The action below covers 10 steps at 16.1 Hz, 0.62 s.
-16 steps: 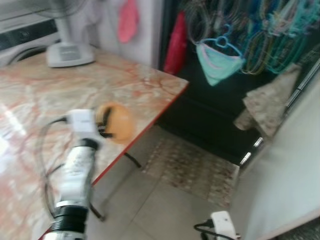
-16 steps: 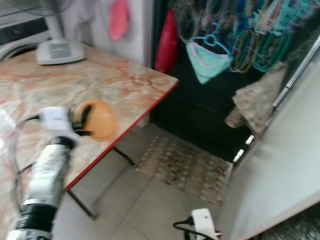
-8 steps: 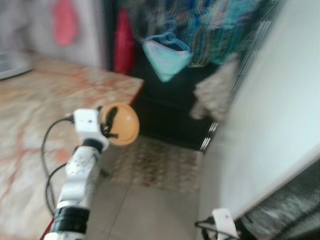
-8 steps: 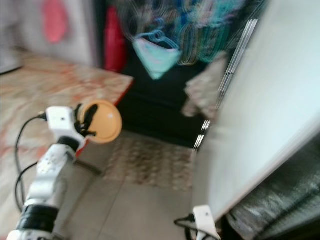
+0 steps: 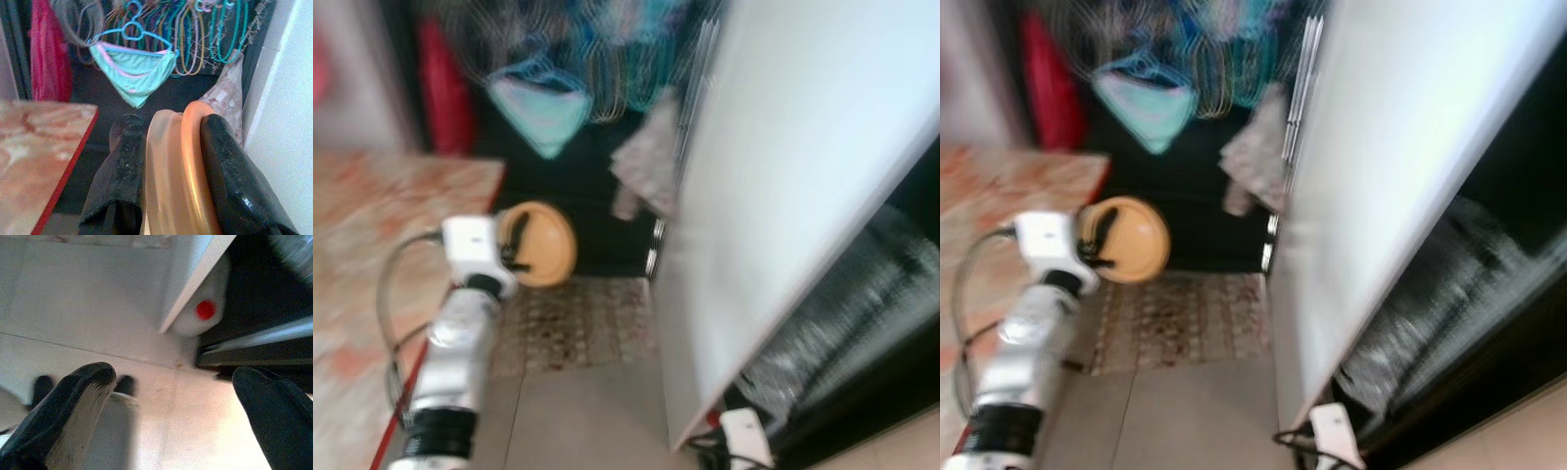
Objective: Restocking fridge
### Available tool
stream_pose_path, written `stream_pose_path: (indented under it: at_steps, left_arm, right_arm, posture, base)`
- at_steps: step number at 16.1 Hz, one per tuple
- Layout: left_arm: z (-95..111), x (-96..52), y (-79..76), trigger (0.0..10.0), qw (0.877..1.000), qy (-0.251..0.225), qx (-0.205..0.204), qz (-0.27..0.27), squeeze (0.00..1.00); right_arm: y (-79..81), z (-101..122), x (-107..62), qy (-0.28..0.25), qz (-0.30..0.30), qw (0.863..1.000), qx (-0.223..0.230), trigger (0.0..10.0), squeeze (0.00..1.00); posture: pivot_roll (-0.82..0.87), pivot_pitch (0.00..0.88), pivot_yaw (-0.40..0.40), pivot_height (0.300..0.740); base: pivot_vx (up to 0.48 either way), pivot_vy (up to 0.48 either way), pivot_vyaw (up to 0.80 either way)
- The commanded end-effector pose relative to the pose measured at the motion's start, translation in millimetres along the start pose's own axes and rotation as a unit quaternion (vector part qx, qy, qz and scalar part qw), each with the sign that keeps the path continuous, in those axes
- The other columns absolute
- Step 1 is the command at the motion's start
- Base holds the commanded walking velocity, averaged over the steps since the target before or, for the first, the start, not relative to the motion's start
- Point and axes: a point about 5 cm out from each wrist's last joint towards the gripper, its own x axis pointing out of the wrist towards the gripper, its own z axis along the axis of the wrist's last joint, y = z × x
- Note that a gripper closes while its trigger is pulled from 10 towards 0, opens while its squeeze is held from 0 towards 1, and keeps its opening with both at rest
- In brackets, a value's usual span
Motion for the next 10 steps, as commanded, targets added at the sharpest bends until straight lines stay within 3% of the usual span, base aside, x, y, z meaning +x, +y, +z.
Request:
stream_pose_path:
  at_steps: [1,3,4,6,7,8,9,10]
  left_arm:
    - [-1.5,3.2,-13.2,10.0,1.000,0.006,-0.005,-0.023,0.00]
    - [-35.3,-5.0,-2.1,10.0,0.996,0.084,-0.003,0.008,0.00]
    - [-60.5,-14.1,7.3,10.0,0.989,0.144,0.007,0.036,0.00]
    - [-75.1,-20.5,11.7,10.0,0.983,0.177,0.005,0.049,0.00]
    - [-98.3,-34.0,19.9,10.0,0.970,0.234,0.021,0.068,0.00]
    - [-108.5,-41.3,23.6,10.0,0.962,0.260,0.015,0.080,0.00]
    - [-130.5,-59.7,30.6,10.0,0.941,0.320,-0.010,0.111,0.00]
    - [-137.6,-66.8,32.4,10.0,0.932,0.339,-0.024,0.124,0.00]
  right_arm:
    - [-10.3,-3.8,-1.7,0.008,-0.013,1.000,-0.002,10.0,0.00]
    - [-9.7,-3.6,-1.6,0.008,-0.012,1.000,-0.004,10.0,0.00]
    - [-9.6,-3.4,-1.6,0.008,-0.011,1.000,-0.004,10.0,0.00]
    - [-9.3,-3.4,-1.5,0.009,-0.010,1.000,-0.005,10.0,0.00]
    - [-8.5,-3.6,-1.4,0.010,-0.009,1.000,-0.007,10.0,0.00]
    - [-8.4,-3.6,-1.4,0.010,-0.008,1.000,-0.007,10.0,0.00]
    - [-8.3,-3.8,-1.4,0.010,-0.008,1.000,-0.006,10.0,0.00]
    - [-8.4,-3.9,-1.4,0.010,-0.009,1.000,-0.005,10.0,0.00]
  posture:
    - [0.09,0.000,-0.039,0.740]
    - [0.08,0.000,-0.037,0.740]
    - [0.09,0.000,-0.037,0.740]
    - [0.09,0.000,-0.037,0.740]
    - [0.08,0.000,-0.031,0.740]
    - [0.08,0.000,-0.029,0.740]
    - [0.08,0.000,-0.029,0.740]
    - [0.08,0.000,-0.027,0.740]
  base:
    - [0.000,0.000,-0.80]
    - [0.000,0.000,-0.80]
    - [0.000,0.000,-0.80]
    - [0.000,0.000,-0.80]
    - [0.000,0.000,-0.80]
    - [0.000,0.000,-0.80]
    - [0.000,0.000,-0.80]
    - [0.000,0.000,-0.80]
